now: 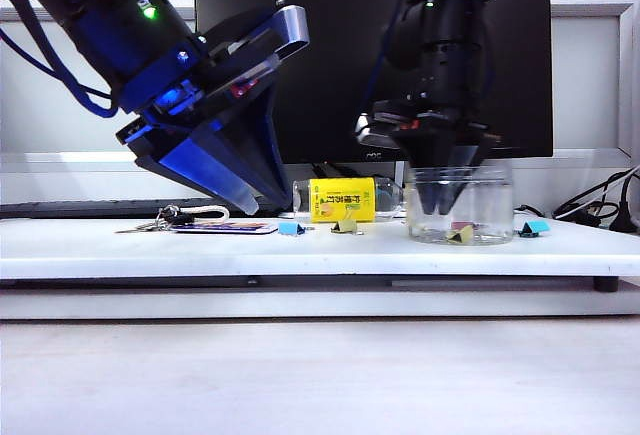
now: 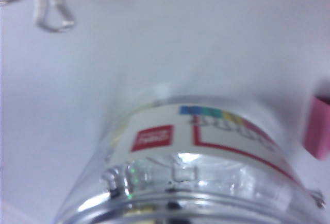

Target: Take the clips out of the round transparent plastic box and place them on the table.

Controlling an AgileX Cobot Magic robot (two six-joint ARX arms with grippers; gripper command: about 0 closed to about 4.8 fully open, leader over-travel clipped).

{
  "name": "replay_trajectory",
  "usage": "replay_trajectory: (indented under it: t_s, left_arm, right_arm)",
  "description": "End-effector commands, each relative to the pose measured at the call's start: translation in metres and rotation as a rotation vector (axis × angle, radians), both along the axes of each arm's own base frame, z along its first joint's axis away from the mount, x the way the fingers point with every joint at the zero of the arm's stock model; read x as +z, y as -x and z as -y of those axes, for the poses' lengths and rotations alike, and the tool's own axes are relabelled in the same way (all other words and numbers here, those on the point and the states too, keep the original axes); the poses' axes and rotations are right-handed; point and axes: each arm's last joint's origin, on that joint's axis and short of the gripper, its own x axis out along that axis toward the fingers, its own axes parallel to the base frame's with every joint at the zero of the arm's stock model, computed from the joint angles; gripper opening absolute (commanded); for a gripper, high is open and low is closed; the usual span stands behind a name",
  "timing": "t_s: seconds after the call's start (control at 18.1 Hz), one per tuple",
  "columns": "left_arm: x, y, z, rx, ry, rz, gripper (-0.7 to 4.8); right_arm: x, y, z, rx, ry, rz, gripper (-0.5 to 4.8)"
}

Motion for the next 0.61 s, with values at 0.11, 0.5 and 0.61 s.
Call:
replay_trajectory:
  t_s: [0.11,0.5,0.61]
  left_arm:
    - [0.0023,0.0002,0.0009,-0.022,0.022,0.005,2.14]
    - [0.0022,0.0002,0.0009,-0.026,0.021,0.007,2.14]
    - [0.0023,0.0002,0.0009,-0.027,0.021,0.008,2.14]
  right_arm:
    - [0.0030,0.0035,-0.0026,0.103,0.070,0.028,1.12]
    - [0.0027,0.0035,-0.0025,0.145,0.081,0.033,1.04]
    - [0.0028,0.0041,-0.0037,0.161,0.039,0.019,1.04]
